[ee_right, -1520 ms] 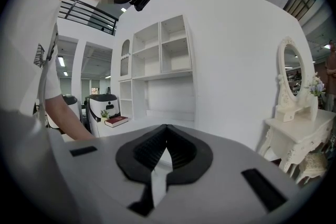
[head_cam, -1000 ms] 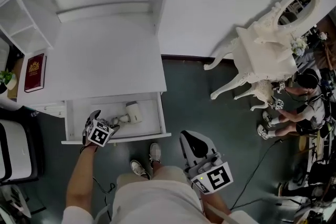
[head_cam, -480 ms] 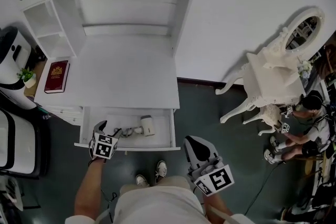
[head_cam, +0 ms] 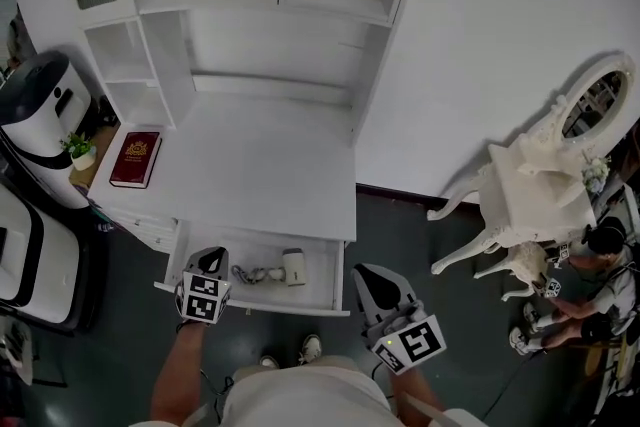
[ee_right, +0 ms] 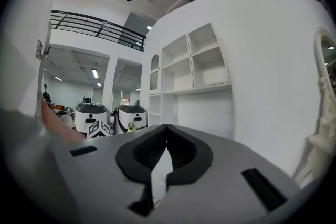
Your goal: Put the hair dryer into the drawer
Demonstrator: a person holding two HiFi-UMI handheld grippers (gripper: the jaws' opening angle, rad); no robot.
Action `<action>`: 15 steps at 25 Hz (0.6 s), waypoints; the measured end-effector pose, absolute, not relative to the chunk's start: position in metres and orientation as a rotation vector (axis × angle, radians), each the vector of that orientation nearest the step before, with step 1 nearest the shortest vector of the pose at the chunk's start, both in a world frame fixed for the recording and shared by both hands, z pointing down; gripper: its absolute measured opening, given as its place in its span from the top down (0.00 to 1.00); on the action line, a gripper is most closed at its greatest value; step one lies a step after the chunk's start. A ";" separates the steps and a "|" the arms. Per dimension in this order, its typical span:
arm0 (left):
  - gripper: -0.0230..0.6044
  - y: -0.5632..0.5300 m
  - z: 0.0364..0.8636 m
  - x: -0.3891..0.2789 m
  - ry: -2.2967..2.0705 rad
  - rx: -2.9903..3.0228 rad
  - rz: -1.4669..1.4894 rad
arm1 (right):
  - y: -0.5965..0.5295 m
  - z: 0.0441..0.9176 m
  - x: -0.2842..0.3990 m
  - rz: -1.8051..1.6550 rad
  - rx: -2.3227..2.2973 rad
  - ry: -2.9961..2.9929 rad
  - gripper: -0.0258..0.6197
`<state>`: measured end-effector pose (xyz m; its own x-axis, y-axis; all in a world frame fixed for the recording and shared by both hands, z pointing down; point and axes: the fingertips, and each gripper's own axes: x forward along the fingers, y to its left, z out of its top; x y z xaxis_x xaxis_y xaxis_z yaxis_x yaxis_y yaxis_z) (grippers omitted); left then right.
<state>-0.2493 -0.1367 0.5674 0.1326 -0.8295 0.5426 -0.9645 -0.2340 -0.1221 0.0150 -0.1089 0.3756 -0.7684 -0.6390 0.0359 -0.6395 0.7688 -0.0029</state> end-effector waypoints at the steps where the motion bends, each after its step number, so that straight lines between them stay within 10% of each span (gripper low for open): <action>1: 0.94 -0.137 0.558 -0.249 -1.777 2.157 0.728 | -0.112 0.375 0.015 0.023 1.047 -2.927 0.95; 15: 0.94 -0.121 0.420 -0.261 -2.071 2.220 0.353 | -0.155 0.369 0.011 0.016 0.914 -2.972 0.95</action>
<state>-0.2613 -0.1206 0.4196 0.0566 -0.9726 0.2253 -0.9924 -0.0796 -0.0943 0.0111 -0.1548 0.3690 -0.8268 -0.5615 0.0337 -0.5619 0.8272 -0.0004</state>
